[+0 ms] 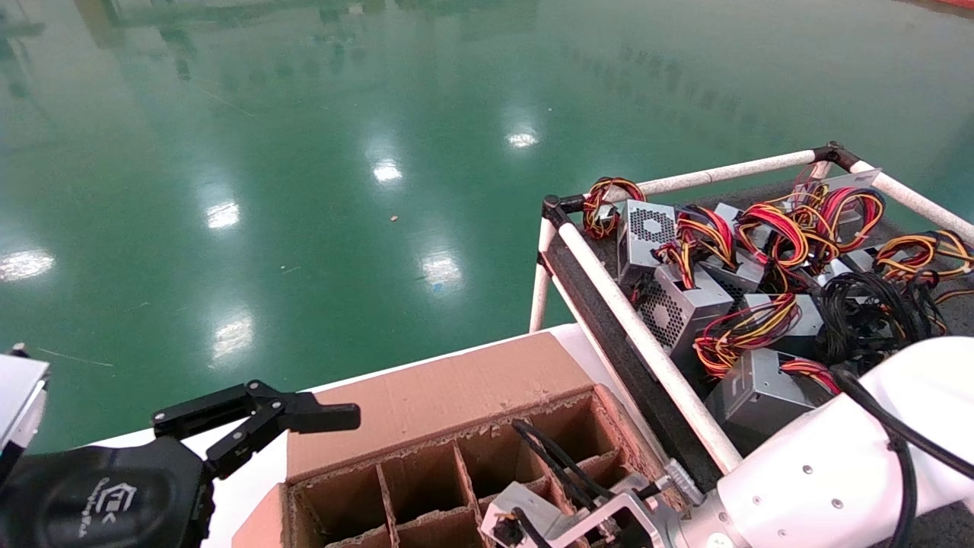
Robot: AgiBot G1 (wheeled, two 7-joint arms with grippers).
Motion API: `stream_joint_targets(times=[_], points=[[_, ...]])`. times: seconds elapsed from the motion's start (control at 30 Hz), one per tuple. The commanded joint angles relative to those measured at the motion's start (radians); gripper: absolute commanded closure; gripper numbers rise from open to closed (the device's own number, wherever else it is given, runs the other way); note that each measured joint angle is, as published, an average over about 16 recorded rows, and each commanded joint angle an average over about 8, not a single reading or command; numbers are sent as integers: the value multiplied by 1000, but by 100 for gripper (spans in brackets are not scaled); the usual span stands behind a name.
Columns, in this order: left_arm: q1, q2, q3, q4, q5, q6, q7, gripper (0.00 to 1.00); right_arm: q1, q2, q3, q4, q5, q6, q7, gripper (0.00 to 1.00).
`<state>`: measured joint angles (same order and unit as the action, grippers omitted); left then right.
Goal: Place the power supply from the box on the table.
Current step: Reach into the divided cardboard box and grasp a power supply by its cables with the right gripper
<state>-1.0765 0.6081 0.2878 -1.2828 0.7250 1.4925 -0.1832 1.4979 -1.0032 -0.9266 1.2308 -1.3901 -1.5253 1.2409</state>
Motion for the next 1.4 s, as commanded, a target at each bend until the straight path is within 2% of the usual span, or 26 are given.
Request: stream_joint_targets(times=[0.03,0.97,1.4], points=[[0,0,0,0,0,0,0,0,0,-3,-2,-4,-2,2,2,100],[0,-1,2,0,-1,-1,1,0,-20,8,3,-7,11,30,31,100],[-1,-1,3,0,-2,-1,1,0,-23,53,25,19,47,27,44,100]])
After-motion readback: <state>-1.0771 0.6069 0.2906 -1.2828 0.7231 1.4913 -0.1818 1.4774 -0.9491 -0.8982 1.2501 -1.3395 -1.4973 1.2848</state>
